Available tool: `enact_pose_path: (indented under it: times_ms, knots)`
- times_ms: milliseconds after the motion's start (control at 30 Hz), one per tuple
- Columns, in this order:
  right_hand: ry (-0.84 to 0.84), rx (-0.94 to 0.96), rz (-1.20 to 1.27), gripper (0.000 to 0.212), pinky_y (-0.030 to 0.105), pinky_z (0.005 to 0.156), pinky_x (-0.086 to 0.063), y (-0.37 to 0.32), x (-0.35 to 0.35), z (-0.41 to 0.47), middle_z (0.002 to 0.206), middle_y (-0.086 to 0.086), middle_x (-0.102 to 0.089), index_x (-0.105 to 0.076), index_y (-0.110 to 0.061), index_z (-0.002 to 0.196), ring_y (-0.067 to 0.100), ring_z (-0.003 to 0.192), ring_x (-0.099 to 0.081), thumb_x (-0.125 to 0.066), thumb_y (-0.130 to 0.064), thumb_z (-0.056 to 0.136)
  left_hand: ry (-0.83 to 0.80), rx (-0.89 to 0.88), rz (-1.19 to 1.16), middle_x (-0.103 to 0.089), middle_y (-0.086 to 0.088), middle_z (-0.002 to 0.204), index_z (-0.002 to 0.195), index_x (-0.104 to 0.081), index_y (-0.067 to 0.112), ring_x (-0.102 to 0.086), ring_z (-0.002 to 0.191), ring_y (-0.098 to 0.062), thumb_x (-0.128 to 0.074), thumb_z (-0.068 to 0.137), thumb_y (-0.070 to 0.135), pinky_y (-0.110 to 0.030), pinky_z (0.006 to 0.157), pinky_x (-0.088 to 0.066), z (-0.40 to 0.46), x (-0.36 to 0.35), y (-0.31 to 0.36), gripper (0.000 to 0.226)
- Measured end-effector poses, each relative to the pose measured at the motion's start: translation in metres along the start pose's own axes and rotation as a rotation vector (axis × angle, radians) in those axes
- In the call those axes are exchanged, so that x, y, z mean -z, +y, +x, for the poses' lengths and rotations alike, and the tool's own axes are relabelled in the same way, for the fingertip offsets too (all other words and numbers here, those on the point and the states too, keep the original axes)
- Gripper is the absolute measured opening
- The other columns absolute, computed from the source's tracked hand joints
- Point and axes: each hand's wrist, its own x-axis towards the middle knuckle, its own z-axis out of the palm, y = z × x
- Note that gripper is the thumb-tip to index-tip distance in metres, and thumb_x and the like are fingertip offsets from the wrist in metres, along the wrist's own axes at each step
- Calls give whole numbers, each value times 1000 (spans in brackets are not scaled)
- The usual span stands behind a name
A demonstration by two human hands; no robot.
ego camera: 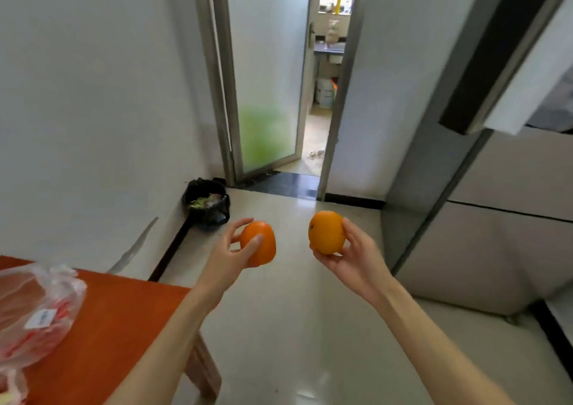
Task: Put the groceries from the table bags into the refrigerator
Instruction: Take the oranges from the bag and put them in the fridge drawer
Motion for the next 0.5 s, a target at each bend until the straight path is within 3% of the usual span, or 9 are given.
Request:
enact_pose_path:
  times_ms: [100,167,300,400,500]
  knots:
    - [46,103,-14,56,34,71,-57,-55,66,-41,124,15,-49,-44,-13,127,34,107,-55,-61,-28,76,-121,31,-89,-39,-2,124,121,-46,35,-49,111,-27,-56,89,31,-41,85,-53,-9,-95,25,33]
    - [105,193,-6,43,28,65,-58,-91,111,-66,117,12,-54,-49,-10,122,28,99,-58,-58,-22,82,-215,69,-201,-41,-5,124,117,-48,33,-51,107,-29,-55,90,29,-40,80,-54,-18,-158,42,29]
    - [209,383,-88,15,26,67,-55,-161,188,-116,97,4,-64,-60,-14,102,16,88,-59,-51,-12,90,-366,258,-499,-42,-11,125,111,-51,26,-54,107,-36,-55,89,28,-42,77,-55,-36,-269,78,22]
    - [280,480,-123,16,25,65,-56,-204,238,-143,96,5,-64,-59,-11,104,17,86,-59,-53,-12,90,-458,345,-646,-49,-12,113,99,-53,25,-56,104,-35,-53,91,28,-39,75,-54,-44,-335,105,9]
    - [371,580,-72,30,24,62,-57,-241,281,-159,106,9,-59,-53,-6,117,18,88,-60,-57,-14,88,-576,297,-627,-54,-11,114,105,-55,21,-57,109,-33,-52,92,27,-38,79,-53,-37,-392,123,15]
